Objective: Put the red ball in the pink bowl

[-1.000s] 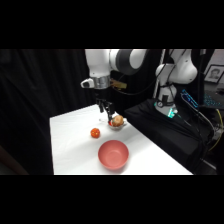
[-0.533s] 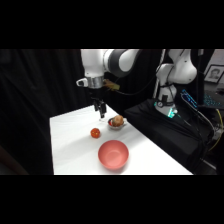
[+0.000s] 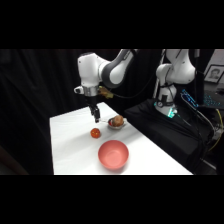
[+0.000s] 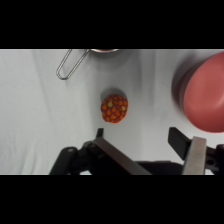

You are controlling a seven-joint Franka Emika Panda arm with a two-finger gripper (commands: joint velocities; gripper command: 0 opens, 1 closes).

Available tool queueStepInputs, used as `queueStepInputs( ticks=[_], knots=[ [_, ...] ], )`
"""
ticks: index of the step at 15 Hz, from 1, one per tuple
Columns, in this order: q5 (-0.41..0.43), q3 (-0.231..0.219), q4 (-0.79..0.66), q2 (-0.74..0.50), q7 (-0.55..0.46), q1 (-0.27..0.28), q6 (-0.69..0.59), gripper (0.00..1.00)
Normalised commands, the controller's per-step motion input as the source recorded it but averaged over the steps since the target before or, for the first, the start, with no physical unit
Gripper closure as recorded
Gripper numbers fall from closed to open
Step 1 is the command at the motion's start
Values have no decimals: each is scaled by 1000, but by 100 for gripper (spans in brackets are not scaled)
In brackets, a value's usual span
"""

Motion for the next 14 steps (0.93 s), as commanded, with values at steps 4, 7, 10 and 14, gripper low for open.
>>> queueStepInputs(
  ticks=[4,7,10,14],
  knots=[
    [10,-31,206,241,118,-26,171,0],
    [-2,-32,191,225,164,5,172,0],
    [24,-30,166,218,133,-2,143,0],
    [50,-17,145,171,80,-11,115,0]
  ],
)
